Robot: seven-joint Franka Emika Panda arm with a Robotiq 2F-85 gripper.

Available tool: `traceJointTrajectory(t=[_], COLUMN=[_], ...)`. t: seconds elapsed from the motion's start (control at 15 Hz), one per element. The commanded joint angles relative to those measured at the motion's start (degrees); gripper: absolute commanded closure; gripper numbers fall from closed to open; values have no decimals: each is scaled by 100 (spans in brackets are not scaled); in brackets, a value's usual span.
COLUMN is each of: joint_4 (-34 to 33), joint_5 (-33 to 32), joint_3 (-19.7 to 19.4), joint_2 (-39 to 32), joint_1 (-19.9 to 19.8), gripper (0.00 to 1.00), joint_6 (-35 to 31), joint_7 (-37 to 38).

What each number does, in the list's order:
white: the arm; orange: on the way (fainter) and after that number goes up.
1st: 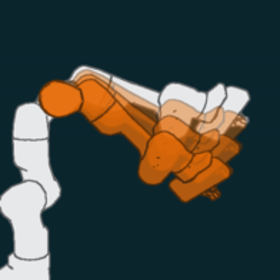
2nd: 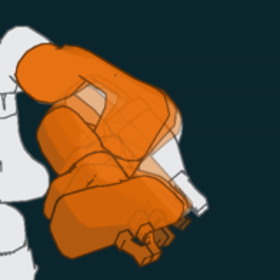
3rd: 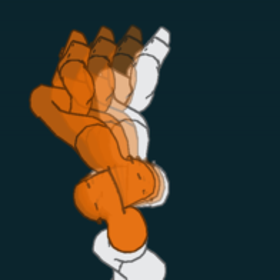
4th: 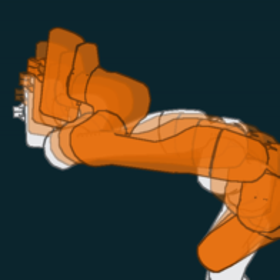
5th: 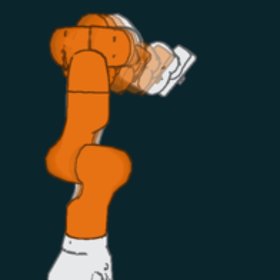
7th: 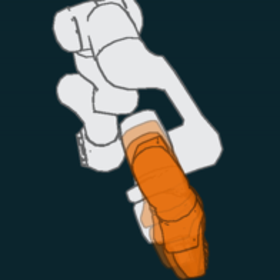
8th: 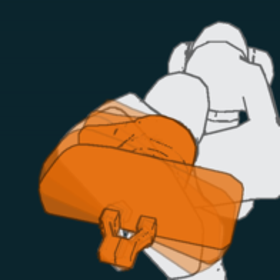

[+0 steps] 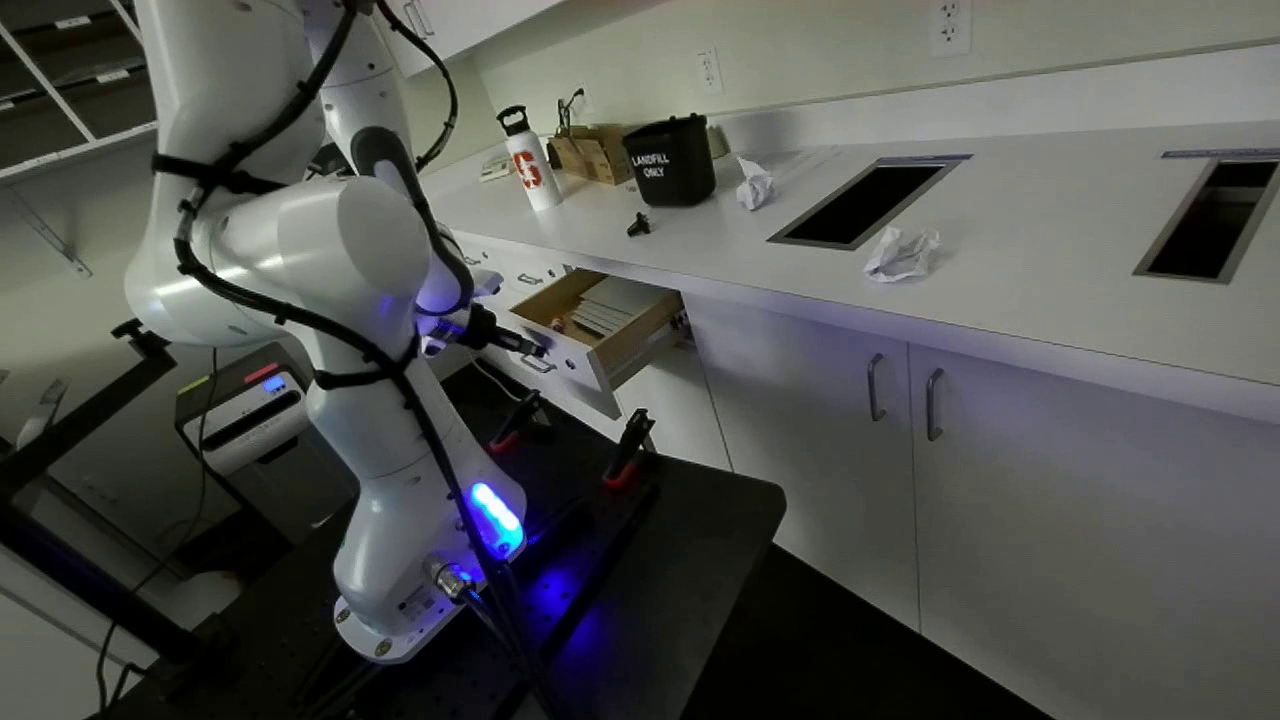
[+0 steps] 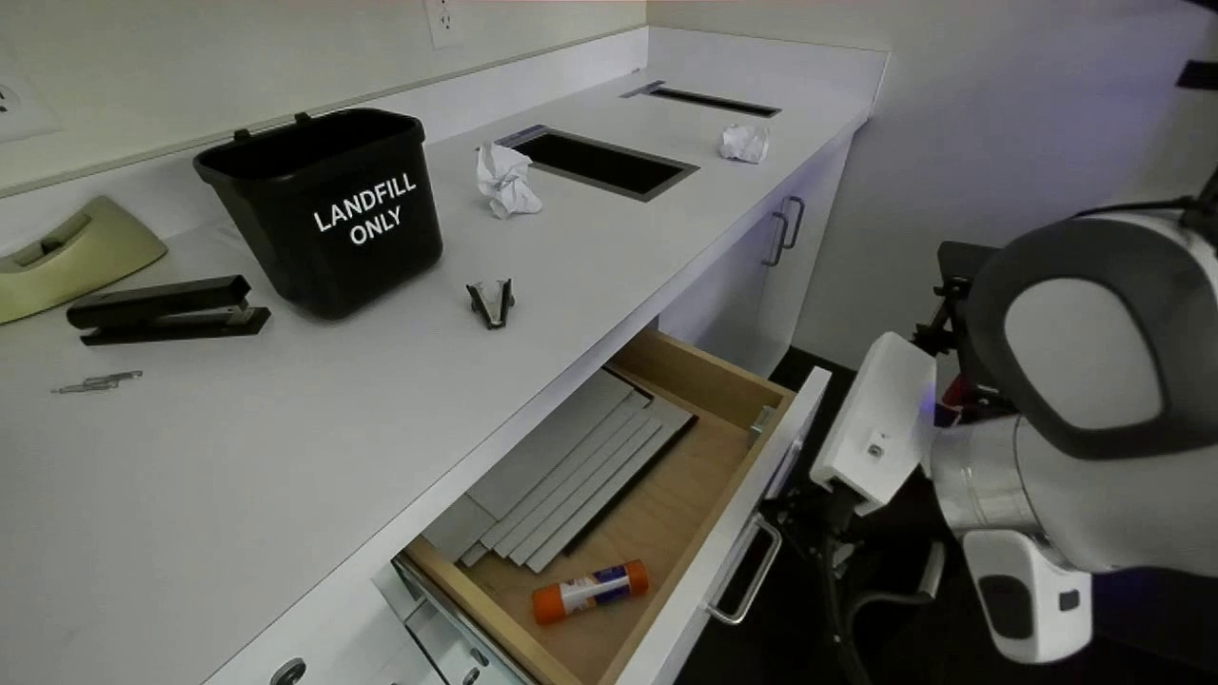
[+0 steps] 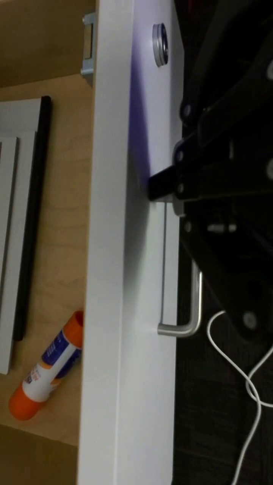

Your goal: Close the drawer

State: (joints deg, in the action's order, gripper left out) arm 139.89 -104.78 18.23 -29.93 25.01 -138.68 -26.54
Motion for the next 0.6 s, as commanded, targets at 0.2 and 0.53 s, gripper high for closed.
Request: traceJointTrajectory(t=[0.2, 0.53], joint_4=[-436, -853], joint_5=[-491, -755], joint_3=[-395, -642], joint_2=[-364, -674], joint_1=[-420, -612], gripper=[100, 100], joint_6=[470, 647], joint_7=[-8, -144])
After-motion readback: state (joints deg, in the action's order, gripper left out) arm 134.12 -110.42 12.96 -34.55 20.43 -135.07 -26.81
